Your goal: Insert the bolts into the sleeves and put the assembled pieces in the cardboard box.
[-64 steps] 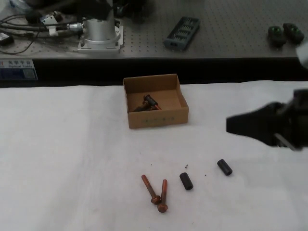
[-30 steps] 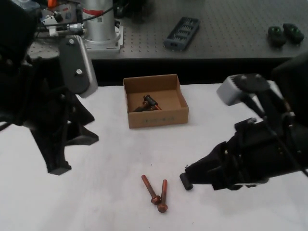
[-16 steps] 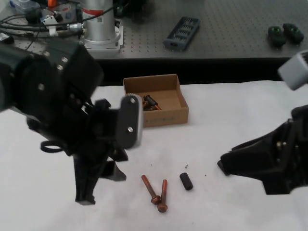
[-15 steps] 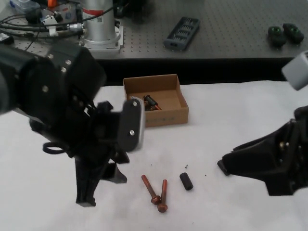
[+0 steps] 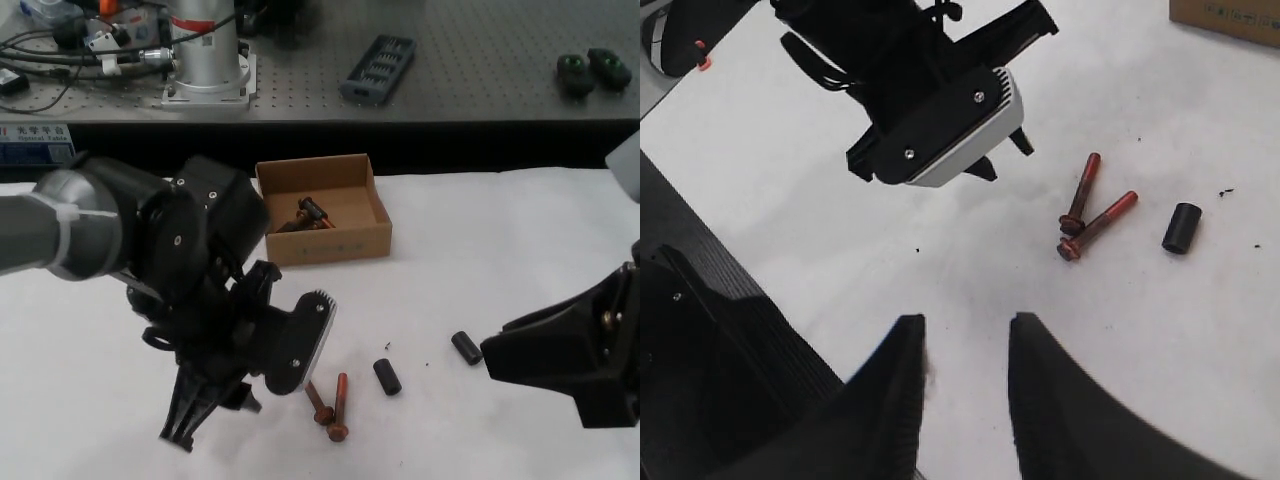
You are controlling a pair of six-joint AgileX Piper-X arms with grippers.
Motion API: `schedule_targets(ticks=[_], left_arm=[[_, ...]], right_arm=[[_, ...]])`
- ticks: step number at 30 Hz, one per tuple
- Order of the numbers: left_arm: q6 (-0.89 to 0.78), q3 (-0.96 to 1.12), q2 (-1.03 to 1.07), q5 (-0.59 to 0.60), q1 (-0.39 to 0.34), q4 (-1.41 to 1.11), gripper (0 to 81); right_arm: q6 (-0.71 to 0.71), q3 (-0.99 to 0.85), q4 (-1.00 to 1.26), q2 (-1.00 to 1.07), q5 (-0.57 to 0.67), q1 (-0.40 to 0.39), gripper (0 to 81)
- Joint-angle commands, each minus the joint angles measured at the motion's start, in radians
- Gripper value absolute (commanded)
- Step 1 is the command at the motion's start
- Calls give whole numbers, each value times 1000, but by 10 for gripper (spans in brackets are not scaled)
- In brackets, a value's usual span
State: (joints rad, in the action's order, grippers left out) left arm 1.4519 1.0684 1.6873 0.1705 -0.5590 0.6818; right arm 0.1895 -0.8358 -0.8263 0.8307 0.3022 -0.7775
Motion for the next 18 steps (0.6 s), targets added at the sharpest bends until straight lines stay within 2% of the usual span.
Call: schedule_targets(ticks=[1,12,18], left_arm=[[35,4,-1,-3,-3,-99,276],[157,20,23,57,-21,-98,274],[176,76,83,59,-52,-53,209]], right_arm=[[-10,-5,-6,-20,-1,-1,232],[-10,-5,-6,-67,-1,-1,232],[-10,-5,-6,-67,-1,-1,232]])
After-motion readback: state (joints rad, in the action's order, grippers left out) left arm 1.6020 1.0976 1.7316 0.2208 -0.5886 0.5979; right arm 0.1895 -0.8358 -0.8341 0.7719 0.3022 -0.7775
